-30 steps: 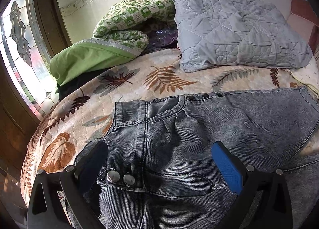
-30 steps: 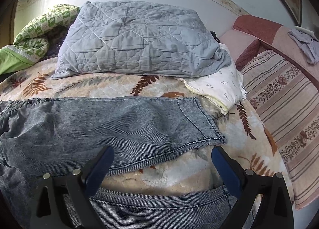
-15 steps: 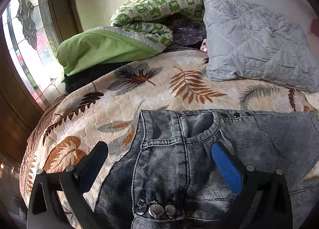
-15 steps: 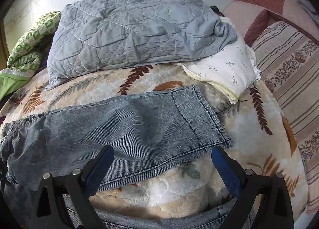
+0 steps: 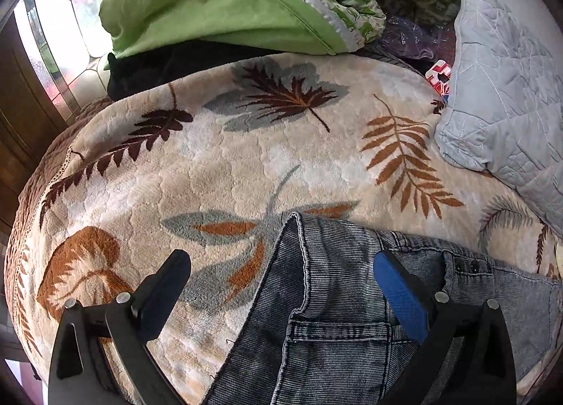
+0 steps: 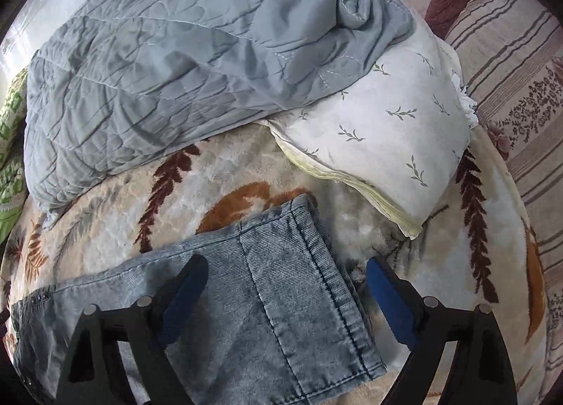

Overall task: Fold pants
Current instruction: 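Move the right tool down to the jeans leg hem and close on it, then lift the hem with the right tool and fold it over toward the waistband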

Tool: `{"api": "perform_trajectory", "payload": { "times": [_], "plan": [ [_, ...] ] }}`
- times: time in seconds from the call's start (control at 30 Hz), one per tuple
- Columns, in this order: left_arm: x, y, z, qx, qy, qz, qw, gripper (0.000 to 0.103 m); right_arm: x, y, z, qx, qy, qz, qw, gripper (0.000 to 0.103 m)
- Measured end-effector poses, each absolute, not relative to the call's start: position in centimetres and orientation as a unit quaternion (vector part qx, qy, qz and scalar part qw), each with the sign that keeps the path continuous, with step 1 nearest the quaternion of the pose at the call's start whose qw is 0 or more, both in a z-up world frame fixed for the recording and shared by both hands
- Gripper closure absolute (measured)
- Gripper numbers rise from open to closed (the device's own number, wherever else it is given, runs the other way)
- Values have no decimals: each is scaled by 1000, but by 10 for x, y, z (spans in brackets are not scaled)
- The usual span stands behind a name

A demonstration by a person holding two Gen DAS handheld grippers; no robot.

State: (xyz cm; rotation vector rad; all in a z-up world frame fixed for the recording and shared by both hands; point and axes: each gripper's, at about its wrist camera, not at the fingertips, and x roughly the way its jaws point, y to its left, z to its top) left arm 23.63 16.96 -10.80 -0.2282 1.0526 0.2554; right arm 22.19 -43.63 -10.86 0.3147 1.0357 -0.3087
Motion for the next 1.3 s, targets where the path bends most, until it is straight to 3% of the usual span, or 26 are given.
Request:
{"api": "perform_trajectory", "payload": {
  "times": [0.23,0.47,0.57,0.63,0.73,0.87,1.03,1.3],
  "plan": [
    [243,202,-99,-149,488,118,852,0,240,-456,-127,201,487,-160,835,17],
    [251,214,-103,-174,492,108,846,3,251,-450,-131,177,489,-166,838,17],
    [257,201,-113,-171,509,83,840,15,254,-447,-133,169,489,-167,839,17],
    [260,196,-120,-180,521,64,832,34,253,-446,-134,158,493,-170,838,17],
    [264,192,-133,-212,538,28,815,47,254,-446,-135,158,490,-172,840,17],
    [265,187,-137,-211,539,23,815,48,251,-446,-134,157,488,-172,841,17],
    [268,188,-140,-222,534,17,815,63,252,-448,-136,160,490,-170,840,17],
    [273,176,-141,-201,524,9,827,65,255,-466,-145,196,491,-153,835,17]
  ]
}}
